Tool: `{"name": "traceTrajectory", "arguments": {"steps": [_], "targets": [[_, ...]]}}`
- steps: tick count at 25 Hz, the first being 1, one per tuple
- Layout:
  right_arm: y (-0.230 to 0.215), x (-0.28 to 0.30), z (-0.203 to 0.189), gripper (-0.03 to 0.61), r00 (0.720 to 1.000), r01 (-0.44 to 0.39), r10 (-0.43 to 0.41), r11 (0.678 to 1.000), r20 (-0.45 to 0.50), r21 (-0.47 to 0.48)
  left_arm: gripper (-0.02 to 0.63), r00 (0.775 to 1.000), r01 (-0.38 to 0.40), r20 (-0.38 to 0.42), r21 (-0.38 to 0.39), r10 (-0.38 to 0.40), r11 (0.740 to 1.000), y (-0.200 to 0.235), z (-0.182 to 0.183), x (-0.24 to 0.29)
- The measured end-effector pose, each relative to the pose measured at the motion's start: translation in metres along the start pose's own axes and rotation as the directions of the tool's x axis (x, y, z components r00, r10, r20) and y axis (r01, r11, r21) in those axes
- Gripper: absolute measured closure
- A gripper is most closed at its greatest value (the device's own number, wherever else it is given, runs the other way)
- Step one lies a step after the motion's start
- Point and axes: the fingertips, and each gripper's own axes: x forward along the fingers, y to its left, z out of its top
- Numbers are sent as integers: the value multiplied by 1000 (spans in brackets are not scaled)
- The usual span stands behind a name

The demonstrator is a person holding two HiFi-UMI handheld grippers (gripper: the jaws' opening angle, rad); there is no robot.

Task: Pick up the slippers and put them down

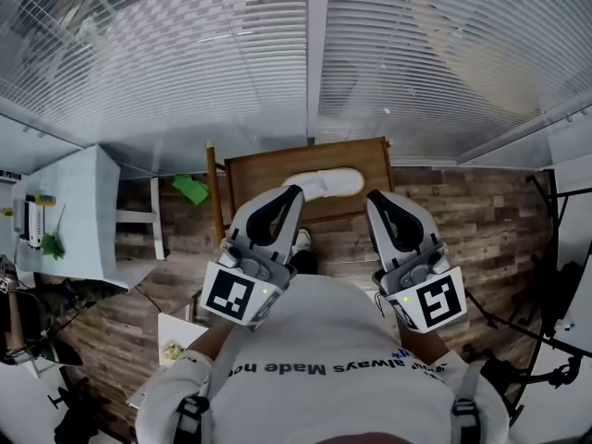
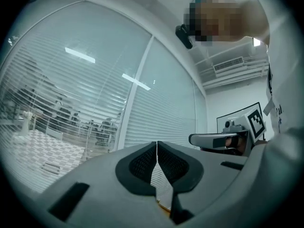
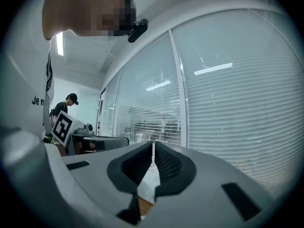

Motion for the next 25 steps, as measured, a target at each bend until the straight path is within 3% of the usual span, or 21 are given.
{"name": "traceTrajectory", "arguments": {"steps": [10, 21, 25], "targets": [[1, 54, -2, 557, 1000, -12, 12, 1000, 10, -6, 601, 999, 45, -24, 36, -45, 998, 43, -2, 13], [-20, 51, 13, 557, 1000, -20, 21, 999, 21, -42, 601, 999, 42, -22, 72, -40, 997, 35, 5, 34], [-26, 52, 1, 557, 1000, -18, 17, 999, -11, -36, 601, 999, 42, -34, 72, -39, 997, 36, -4, 38]]}}
